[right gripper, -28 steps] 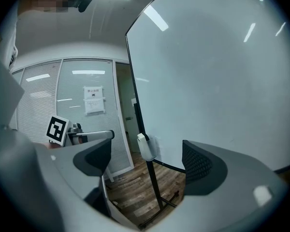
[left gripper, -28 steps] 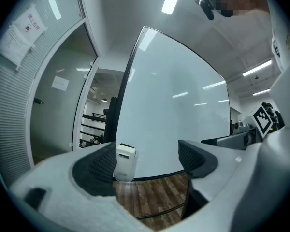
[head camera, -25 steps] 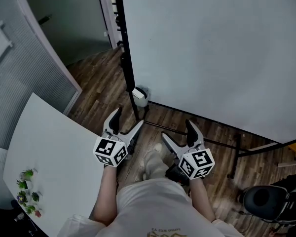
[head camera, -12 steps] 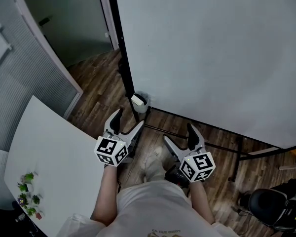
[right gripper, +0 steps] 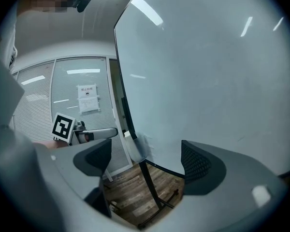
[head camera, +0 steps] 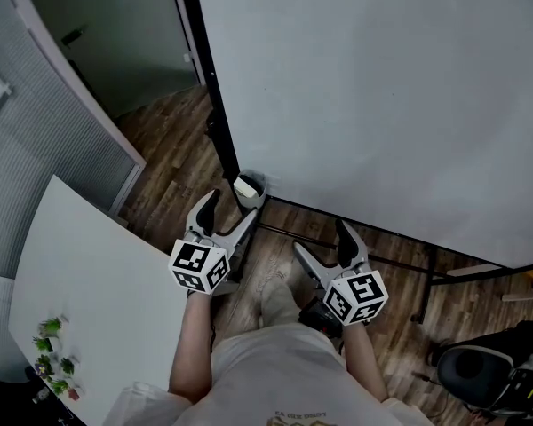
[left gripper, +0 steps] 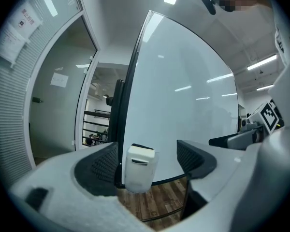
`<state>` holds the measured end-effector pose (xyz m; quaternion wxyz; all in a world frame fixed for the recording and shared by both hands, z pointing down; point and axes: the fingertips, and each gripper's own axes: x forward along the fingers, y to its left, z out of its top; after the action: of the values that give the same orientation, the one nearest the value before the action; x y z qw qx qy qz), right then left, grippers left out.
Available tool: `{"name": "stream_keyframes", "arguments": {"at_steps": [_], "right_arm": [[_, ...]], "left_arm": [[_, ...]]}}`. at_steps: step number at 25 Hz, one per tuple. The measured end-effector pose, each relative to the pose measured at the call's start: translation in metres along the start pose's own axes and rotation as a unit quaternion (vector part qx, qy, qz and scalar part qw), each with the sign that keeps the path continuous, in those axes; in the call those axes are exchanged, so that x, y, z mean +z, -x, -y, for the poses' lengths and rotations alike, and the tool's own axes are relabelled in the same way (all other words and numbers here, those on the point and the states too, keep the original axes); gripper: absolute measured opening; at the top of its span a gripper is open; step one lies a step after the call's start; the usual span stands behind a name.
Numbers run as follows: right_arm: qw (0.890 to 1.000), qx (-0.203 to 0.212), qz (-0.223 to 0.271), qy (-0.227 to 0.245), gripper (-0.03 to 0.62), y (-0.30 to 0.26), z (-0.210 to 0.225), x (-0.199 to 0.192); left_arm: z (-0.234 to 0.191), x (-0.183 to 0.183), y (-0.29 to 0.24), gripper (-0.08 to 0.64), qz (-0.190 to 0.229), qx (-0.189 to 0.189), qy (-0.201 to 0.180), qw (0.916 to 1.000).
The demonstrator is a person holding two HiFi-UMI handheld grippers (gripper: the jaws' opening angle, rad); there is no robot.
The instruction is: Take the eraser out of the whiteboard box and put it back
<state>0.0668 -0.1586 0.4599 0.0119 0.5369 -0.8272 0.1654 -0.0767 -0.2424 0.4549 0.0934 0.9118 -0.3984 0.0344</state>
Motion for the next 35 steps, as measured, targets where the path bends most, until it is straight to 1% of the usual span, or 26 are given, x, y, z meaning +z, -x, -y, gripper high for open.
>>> {"name": "stream_keyframes", "arguments": {"at_steps": [6,10,16,25,35], "right_arm": [[1.0,-0.003,-0.012,-0.007,0.447,-0.01,0.008,-0.007],[1.0,-0.003,-0.016,-0.012,0.439,-0.017,0.014,-0.009],[1.0,0.003,-0.026,-0.016,0.436,-0.028,0.016,-0.012],[0.999,0.001,-0.032,-0.022,0.426,-0.034,0.028,-0.017],[0.999,-0.002,-0.037,-0.03,0.419,-0.032,0.035,-0.023]], "left_arm": [[-0.006,-0.008,-0.019,0.362,-0.011,-0.01,0.0,0.9999],[-0.011,-0.011,-0.027,0.344,-0.017,-0.011,-0.015,0.9997],[-0.014,-0.013,-0.039,0.336,-0.025,-0.018,-0.032,0.999],[-0.008,-0.016,-0.052,0.315,-0.029,-0.034,-0.067,0.9968],[-0.006,-0.02,-0.061,0.284,-0.033,-0.031,-0.078,0.996]]}}
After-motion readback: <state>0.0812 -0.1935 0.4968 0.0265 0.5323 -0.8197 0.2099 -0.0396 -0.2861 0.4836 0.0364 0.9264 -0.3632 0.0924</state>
